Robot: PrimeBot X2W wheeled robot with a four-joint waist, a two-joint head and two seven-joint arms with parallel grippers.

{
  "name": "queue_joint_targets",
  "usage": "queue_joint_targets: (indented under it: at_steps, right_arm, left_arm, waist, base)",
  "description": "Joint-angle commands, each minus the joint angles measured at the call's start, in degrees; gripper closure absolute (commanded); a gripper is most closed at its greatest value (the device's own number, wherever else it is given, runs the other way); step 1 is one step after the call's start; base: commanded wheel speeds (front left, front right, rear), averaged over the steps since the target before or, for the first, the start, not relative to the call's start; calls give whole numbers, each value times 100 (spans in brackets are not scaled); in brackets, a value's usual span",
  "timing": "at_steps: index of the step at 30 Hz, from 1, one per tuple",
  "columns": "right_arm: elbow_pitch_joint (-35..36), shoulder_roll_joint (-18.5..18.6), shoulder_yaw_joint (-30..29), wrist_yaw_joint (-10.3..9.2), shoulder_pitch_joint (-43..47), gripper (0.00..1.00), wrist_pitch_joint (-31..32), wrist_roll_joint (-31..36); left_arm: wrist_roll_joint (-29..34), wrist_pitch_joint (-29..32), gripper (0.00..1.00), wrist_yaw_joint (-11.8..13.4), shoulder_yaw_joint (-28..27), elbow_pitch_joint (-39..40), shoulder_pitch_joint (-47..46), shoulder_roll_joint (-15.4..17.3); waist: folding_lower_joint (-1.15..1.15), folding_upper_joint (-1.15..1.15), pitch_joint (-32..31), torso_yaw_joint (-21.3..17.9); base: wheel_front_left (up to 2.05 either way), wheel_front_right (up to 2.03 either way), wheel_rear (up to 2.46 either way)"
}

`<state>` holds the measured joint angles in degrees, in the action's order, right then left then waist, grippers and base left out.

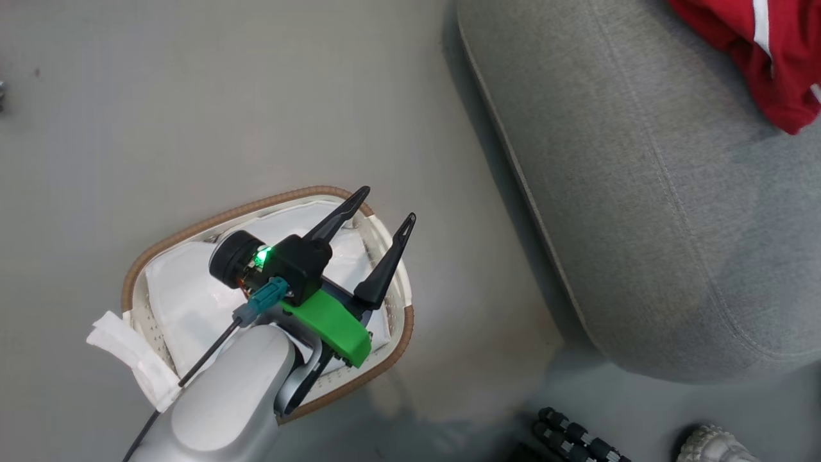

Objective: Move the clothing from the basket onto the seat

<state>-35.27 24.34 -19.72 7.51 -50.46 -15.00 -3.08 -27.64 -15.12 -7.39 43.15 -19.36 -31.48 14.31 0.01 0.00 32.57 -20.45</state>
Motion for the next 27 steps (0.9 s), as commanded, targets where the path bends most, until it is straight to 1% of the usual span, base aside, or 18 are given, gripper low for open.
queue_joint_targets:
  at_steps: [1,7,8,10,11,12,15,20,24,27]
  right_arm:
    - [-122,-118,-77,-5,47,100,-28,123]
    - [-585,-644,-661,-4,383,100,-27,369]
    - [-624,-689,-728,-5,438,91,-27,393]
    - [-670,-802,-915,-5,581,58,-27,407]
    - [-638,-851,-999,-5,670,18,-27,440]
    - [-642,-886,-1042,-5,740,0,-27,443]
    - [-532,-1009,-1183,-5,969,0,-27,438]
    - [-226,-1187,-1212,-4,1455,0,-27,376]
    - [105,-1369,-1046,-4,1873,0,-27,288]
    - [372,-1513,-790,-5,2145,0,-27,162]
  left_arm:
    - [50,-4,0,-19,-10,-18,-125,62]
    - [42,-4,0,-19,-108,-60,-27,81]
    - [43,-4,0,-19,-120,-70,-1,78]
    - [36,-4,0,-19,-143,-88,46,66]
    - [37,-4,0,-19,-156,-96,66,53]
    - [37,-4,0,-19,-166,-103,82,39]
    - [35,-4,0,-19,-204,-141,175,3]
    - [23,-4,0,-19,-301,-185,338,-78]
    - [15,-4,0,-19,-416,-186,535,-159]
    - [37,-4,0,-19,-544,-177,693,-214]
  waist:
    - [-1,0,446,463]
    - [-1,0,440,615]
    - [-1,0,415,620]
    - [-1,0,336,619]
    - [-1,0,277,612]
    - [-1,0,233,606]
    - [-1,0,28,568]
    - [-1,0,-349,535]
    - [-1,0,-689,545]
    - [-1,0,-927,598]
  base:
    - [0,0,0]
    - [0,0,0]
    - [0,0,0]
    - [0,0,0]
    - [0,0,0]
    - [0,0,0]
    - [0,0,0]
    - [0,0,0]
    - [0,0,0]
    - [0,0,0]
